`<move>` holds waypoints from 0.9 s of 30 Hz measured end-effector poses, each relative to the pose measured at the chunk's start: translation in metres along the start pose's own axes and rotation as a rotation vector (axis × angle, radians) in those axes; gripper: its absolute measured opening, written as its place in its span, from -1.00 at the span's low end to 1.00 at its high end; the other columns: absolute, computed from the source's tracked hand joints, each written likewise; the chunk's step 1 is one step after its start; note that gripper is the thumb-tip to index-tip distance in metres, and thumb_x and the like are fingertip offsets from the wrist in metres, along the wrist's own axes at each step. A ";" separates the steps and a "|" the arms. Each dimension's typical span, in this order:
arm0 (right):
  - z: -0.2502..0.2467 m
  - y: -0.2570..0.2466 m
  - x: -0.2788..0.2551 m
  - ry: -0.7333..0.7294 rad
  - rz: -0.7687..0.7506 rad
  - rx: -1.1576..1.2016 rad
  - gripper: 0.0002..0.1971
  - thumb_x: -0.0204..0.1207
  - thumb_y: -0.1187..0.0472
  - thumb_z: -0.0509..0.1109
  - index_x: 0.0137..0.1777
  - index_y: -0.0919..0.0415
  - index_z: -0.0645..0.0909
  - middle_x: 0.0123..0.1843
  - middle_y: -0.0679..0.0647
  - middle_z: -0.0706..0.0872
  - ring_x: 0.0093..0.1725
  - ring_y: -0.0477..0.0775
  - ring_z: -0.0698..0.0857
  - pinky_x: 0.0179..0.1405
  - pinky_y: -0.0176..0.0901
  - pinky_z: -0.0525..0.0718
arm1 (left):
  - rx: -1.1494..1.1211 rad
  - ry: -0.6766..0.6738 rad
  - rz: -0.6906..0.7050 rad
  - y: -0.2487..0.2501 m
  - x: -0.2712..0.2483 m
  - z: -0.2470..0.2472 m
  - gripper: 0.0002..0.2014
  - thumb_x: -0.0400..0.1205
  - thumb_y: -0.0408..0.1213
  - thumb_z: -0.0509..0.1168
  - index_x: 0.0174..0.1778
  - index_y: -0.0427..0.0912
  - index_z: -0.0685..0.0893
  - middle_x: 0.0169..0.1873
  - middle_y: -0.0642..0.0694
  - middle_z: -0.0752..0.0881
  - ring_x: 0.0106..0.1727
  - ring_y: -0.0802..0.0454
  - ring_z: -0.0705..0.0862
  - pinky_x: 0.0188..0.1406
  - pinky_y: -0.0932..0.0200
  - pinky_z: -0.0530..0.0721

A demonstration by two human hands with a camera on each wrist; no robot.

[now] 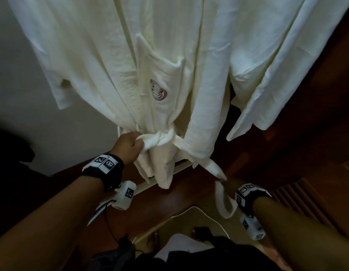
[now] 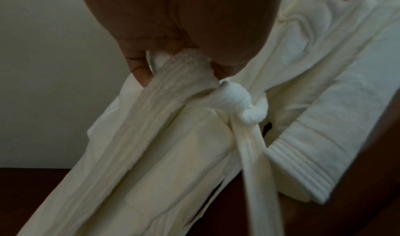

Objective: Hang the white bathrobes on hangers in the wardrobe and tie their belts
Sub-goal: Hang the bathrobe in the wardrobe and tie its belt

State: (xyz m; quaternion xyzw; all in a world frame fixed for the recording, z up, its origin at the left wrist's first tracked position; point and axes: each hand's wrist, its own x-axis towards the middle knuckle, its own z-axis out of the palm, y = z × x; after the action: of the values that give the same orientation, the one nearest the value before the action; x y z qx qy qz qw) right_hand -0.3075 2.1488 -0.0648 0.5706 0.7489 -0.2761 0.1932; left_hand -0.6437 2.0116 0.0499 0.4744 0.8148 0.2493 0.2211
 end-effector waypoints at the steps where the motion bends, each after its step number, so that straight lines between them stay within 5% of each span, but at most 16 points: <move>1: -0.001 -0.010 -0.006 -0.031 -0.029 -0.011 -0.58 0.73 0.09 0.17 0.48 0.33 0.46 0.43 0.32 0.57 0.41 0.33 0.55 0.35 0.04 0.50 | -0.007 -0.005 0.026 -0.002 -0.001 -0.001 -0.67 0.46 -0.13 0.07 -0.19 -0.30 0.62 -0.25 -0.23 0.68 -0.19 -0.19 0.64 -0.28 0.11 0.45; 6: 0.009 -0.080 -0.012 -0.055 -0.286 0.374 -0.67 0.60 0.20 0.40 0.34 0.15 0.53 0.33 0.14 0.61 0.36 0.19 0.60 0.26 -0.10 0.53 | -0.096 -0.071 0.166 -0.002 -0.013 -0.007 -0.56 0.49 -0.12 0.08 0.03 -0.32 0.73 -0.12 -0.20 0.76 -0.10 -0.13 0.69 -0.12 0.02 0.66; 10: 0.010 -0.157 -0.031 0.012 -0.545 0.645 -0.35 0.50 0.01 0.51 0.56 0.05 0.37 0.41 -0.04 0.54 0.35 -0.03 0.56 0.26 -0.14 0.54 | -0.197 -0.105 0.220 0.004 -0.020 -0.015 -0.58 0.48 -0.06 0.08 0.01 -0.21 0.73 -0.13 -0.08 0.74 -0.08 -0.03 0.69 -0.04 0.07 0.65; 12: 0.003 -0.192 -0.040 0.152 -0.617 0.741 -0.42 0.53 -0.01 0.44 0.51 0.16 0.43 0.38 0.03 0.60 0.31 -0.03 0.59 0.29 -0.11 0.56 | -0.262 -0.123 0.218 0.003 -0.022 -0.023 -0.55 0.45 0.01 0.07 0.03 -0.12 0.72 -0.10 -0.04 0.76 -0.05 0.00 0.70 -0.02 0.11 0.64; 14: -0.009 -0.218 -0.052 0.330 -0.646 0.812 -0.64 0.58 0.19 0.38 0.32 0.34 0.54 0.16 0.09 0.67 0.10 -0.06 0.62 0.13 -0.28 0.58 | -0.313 -0.134 0.244 0.000 -0.022 -0.031 -0.54 0.45 0.02 0.07 0.03 -0.13 0.73 -0.11 -0.05 0.77 -0.06 0.00 0.71 -0.03 0.10 0.64; 18: -0.015 -0.237 -0.050 0.718 -0.591 0.914 -0.81 0.46 0.30 0.42 0.00 0.15 0.48 -0.06 0.05 0.58 -0.13 -0.17 0.61 -0.09 -0.16 0.61 | -0.380 -0.109 0.294 -0.006 -0.021 -0.051 -0.59 0.47 -0.05 0.10 -0.02 -0.20 0.75 -0.15 -0.09 0.78 -0.10 0.04 0.71 -0.04 0.13 0.64; 20: -0.016 -0.243 -0.043 0.652 -0.476 0.902 -0.82 0.48 0.25 0.43 -0.02 0.15 0.47 -0.03 0.09 0.59 -0.05 0.01 0.63 0.00 -0.08 0.62 | -0.410 -0.084 0.292 -0.009 -0.021 -0.061 -0.68 0.49 -0.15 0.15 -0.05 -0.18 0.76 -0.19 -0.04 0.78 -0.14 0.13 0.70 -0.07 0.19 0.62; 24: -0.025 -0.257 -0.052 0.378 -0.613 0.677 -0.75 0.66 0.13 0.31 0.19 0.27 0.66 0.02 0.05 0.72 0.00 0.00 0.65 0.03 -0.18 0.54 | -0.553 -0.081 0.252 -0.003 -0.019 -0.077 -0.75 0.45 -0.21 0.16 -0.19 -0.08 0.77 -0.32 0.00 0.77 -0.21 0.06 0.72 -0.07 0.05 0.66; 27: -0.026 -0.265 -0.064 0.369 -0.647 0.579 -0.73 0.69 0.13 0.26 -0.14 0.20 0.72 -0.23 0.14 0.78 -0.20 0.10 0.72 -0.14 -0.11 0.60 | -0.588 -0.074 0.247 0.006 -0.017 -0.088 -0.79 0.39 -0.07 0.18 -0.36 0.24 0.74 -0.40 0.18 0.73 -0.25 0.29 0.66 -0.05 0.18 0.61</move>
State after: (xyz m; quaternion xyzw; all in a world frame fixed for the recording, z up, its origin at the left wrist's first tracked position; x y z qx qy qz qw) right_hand -0.5441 2.0652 0.0449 0.3780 0.8023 -0.4135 -0.2061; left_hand -0.6850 1.9815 0.1241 0.4941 0.6356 0.4815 0.3465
